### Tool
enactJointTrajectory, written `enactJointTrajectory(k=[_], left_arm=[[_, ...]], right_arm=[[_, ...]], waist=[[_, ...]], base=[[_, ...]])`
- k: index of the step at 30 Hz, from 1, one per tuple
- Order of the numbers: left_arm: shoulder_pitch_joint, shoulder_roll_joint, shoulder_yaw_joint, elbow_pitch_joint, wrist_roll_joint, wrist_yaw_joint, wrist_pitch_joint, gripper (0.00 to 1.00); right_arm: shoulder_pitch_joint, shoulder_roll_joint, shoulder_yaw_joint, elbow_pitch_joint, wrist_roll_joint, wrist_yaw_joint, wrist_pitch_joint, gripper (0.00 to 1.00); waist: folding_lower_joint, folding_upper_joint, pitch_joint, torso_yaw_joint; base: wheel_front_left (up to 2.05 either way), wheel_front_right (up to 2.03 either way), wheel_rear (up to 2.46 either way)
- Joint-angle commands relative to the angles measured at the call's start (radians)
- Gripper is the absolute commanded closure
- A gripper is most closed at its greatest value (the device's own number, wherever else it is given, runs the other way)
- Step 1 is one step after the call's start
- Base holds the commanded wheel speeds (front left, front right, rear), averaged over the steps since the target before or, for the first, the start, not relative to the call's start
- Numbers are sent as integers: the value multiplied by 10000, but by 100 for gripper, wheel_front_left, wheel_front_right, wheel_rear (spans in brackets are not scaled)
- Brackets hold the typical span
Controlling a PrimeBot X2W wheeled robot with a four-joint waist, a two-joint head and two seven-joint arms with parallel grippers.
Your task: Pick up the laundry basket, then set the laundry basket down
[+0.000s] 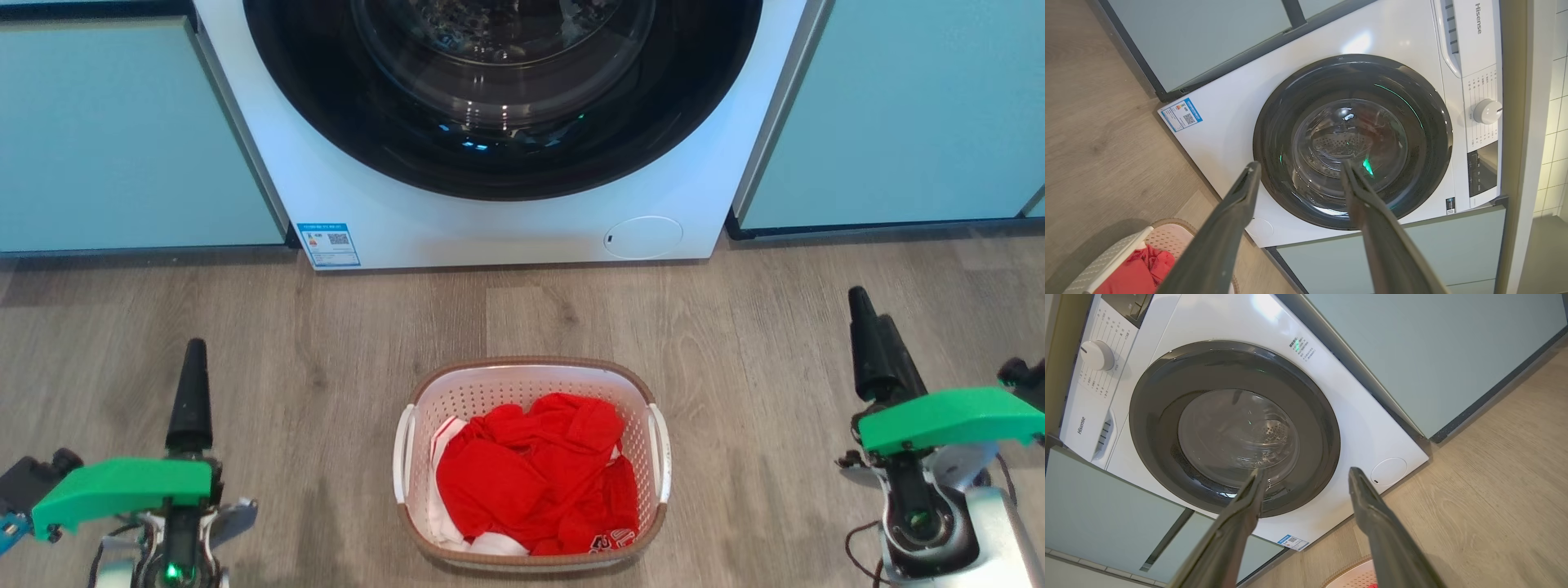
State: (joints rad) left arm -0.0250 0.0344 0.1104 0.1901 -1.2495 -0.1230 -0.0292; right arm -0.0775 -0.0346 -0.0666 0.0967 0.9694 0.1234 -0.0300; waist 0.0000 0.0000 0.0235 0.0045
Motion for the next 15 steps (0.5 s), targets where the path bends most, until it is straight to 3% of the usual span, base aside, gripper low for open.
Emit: enactJointTrajectory(k=[1,8,15], left_arm=[[-574,118,131,-486,490,-9,-162,0],[-722,122,-2,-1138,1795,544,-340,0],[-820,125,-790,-1891,3679,1544,-547,0]], right_arm=[[-592,-79,208,-600,-597,31,-160,0],[-780,-218,620,-1030,-1961,34,-338,0],[-911,-389,1042,-1304,-3434,38,-544,0]], waist=[[0,0,15,3],[0,0,87,8],[0,0,166,-10]], base=[[0,0,0],[0,0,0],[0,0,0]])
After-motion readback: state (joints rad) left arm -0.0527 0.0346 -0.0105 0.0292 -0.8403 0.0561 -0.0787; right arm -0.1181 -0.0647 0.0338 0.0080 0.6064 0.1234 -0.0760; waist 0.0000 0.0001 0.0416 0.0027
